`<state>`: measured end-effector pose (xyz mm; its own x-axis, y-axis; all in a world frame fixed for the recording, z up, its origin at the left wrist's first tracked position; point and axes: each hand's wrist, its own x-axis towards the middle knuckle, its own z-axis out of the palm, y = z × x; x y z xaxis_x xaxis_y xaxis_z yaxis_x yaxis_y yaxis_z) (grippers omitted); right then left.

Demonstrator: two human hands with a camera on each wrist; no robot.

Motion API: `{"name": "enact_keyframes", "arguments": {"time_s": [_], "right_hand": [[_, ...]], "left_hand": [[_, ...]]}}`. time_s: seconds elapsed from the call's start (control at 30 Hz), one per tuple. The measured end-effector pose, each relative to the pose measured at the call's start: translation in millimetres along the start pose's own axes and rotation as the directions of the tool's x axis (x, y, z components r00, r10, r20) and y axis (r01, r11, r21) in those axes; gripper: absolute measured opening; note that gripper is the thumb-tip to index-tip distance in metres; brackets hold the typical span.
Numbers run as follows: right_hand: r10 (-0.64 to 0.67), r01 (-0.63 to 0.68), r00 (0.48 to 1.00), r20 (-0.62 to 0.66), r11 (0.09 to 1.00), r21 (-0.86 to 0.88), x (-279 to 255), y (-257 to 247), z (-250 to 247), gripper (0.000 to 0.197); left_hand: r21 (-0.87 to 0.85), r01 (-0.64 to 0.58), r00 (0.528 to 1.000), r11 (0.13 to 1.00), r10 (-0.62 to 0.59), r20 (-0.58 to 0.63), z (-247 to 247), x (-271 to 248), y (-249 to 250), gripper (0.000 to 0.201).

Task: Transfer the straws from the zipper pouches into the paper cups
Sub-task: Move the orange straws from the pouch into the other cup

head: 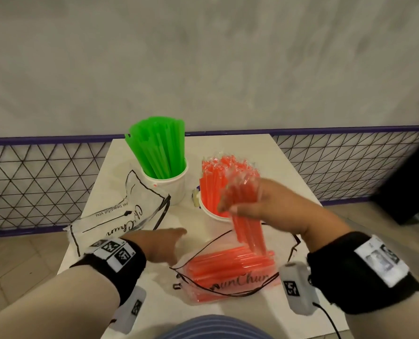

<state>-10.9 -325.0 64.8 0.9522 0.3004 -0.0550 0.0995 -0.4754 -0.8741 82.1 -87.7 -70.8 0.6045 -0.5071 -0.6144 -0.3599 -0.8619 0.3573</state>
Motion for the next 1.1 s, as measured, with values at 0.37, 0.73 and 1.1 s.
{"name": "enact_keyframes", "arguments": {"time_s": [0.37,0.73,1.1], "right_hand": [[0.026,0.168,0.82,-0.572,0.944,0.285,49.9,-3.3,23.8,0.023],[0.277,-0.193,0.857,-0.435,0.954,0.228,78.0,63.0,63.6,0.031],[0.261,-0.463,0.845,-0.467,0.793,-0.396,89.3,60.1,52.9,0.032]], "left_hand": [[-0.551,-0.321,0.902,0.77,0.071,-0.426,-35.2,32.9,62.7,0.082],[-0.496,-0.312,0.9,0.811,0.086,-0.427,-34.5,22.9,79.2,0.06],[-0.473,-0.063,0.94,0.879,-0.107,-0.324,-35.4,25.8,77.4,0.082]]}}
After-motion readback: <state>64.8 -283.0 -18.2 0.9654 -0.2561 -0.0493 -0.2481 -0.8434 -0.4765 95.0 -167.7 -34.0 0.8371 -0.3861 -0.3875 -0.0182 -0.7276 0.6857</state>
